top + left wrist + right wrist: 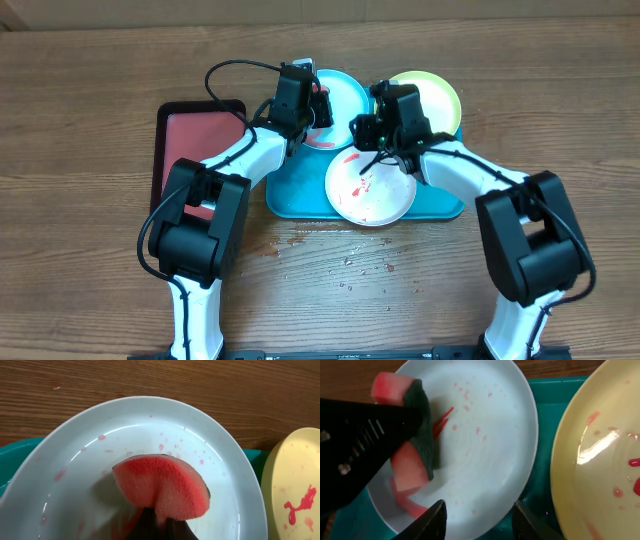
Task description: Clean dirty plates on tray and stack at the side
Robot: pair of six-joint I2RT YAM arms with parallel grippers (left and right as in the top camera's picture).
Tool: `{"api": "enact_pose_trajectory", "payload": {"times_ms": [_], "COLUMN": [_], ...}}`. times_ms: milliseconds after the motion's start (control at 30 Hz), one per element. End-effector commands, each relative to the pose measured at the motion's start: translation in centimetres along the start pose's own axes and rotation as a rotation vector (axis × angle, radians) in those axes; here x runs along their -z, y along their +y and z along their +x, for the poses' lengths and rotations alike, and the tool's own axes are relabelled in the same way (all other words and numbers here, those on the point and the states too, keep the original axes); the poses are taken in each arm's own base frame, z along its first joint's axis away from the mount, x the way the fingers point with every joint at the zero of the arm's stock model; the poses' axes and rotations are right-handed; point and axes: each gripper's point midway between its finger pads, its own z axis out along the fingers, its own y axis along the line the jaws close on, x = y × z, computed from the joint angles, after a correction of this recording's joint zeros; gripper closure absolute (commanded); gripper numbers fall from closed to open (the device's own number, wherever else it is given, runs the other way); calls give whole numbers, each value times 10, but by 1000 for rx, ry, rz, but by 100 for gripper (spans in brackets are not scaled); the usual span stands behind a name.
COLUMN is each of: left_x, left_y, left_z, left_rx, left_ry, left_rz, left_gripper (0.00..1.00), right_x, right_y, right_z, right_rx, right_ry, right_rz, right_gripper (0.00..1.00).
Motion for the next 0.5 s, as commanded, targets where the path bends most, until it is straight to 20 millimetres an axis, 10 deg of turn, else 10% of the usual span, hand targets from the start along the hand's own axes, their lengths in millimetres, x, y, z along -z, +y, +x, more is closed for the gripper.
{"api": "enact_pose_trajectory", "payload": {"times_ms": [0,467], "left_x": [-3,-3], "left_y": [0,0], "left_z": [-6,-4], "left_rx": [15,23], "left_ry": [-17,-10], "left_rz": [-13,-14], "left_gripper": [96,96], "right_x": [-6,-22], "right_y": [0,-20], "right_z": [-16,-7], "right_rx": [-31,-98], "right_ry": [-25,-17], "right_rz": [20,103], "right_gripper": [57,63]}}
